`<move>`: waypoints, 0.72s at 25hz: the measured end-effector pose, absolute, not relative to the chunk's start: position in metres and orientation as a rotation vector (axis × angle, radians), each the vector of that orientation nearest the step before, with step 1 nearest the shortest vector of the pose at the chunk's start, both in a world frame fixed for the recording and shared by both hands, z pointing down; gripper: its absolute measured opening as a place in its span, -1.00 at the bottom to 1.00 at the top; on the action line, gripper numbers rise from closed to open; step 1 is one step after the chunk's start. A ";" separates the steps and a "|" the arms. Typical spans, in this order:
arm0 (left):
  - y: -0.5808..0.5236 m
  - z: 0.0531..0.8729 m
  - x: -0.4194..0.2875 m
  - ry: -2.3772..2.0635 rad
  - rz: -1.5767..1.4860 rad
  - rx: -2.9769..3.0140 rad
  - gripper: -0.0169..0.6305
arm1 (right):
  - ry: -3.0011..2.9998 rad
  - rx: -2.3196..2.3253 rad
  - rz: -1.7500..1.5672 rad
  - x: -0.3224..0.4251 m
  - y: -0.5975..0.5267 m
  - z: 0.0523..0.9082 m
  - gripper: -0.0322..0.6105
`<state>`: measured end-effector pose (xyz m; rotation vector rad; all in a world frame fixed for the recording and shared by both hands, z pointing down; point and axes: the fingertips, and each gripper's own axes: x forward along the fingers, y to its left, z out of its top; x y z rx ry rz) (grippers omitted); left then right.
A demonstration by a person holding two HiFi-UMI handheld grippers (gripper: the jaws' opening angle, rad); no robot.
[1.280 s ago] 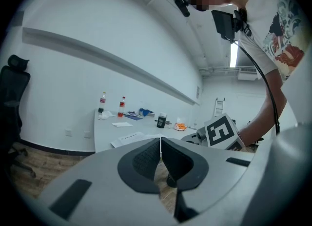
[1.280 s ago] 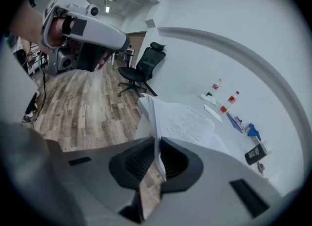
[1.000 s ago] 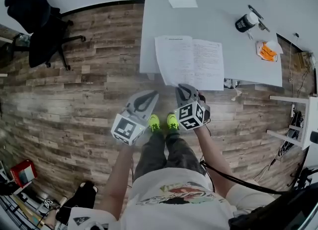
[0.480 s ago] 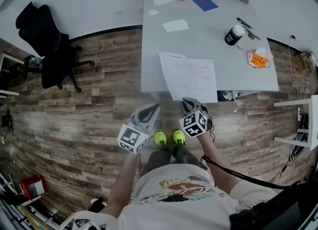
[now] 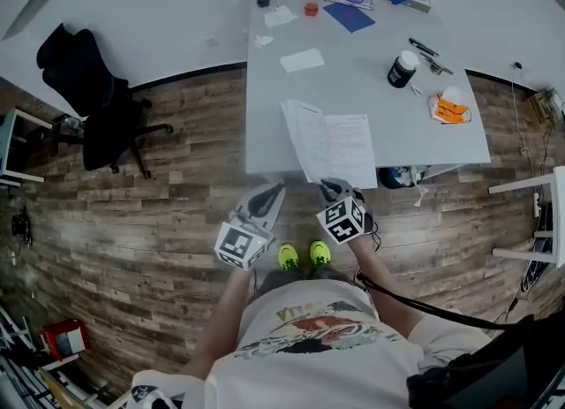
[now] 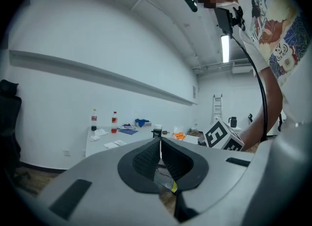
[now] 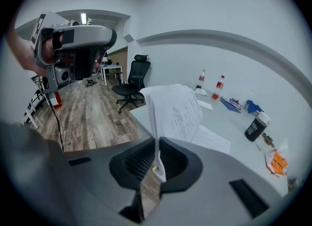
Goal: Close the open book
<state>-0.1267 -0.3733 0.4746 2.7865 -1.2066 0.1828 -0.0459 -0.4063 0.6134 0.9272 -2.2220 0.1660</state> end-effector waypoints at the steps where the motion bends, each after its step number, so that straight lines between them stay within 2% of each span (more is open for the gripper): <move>1: -0.374 0.474 -0.124 -1.209 0.180 2.783 -0.91 | -2.228 0.934 0.174 -0.043 -0.406 0.613 -0.77; 18: -0.369 0.490 -0.078 -1.208 0.228 2.752 -0.91 | -2.271 1.054 0.330 0.019 -0.409 0.613 -0.77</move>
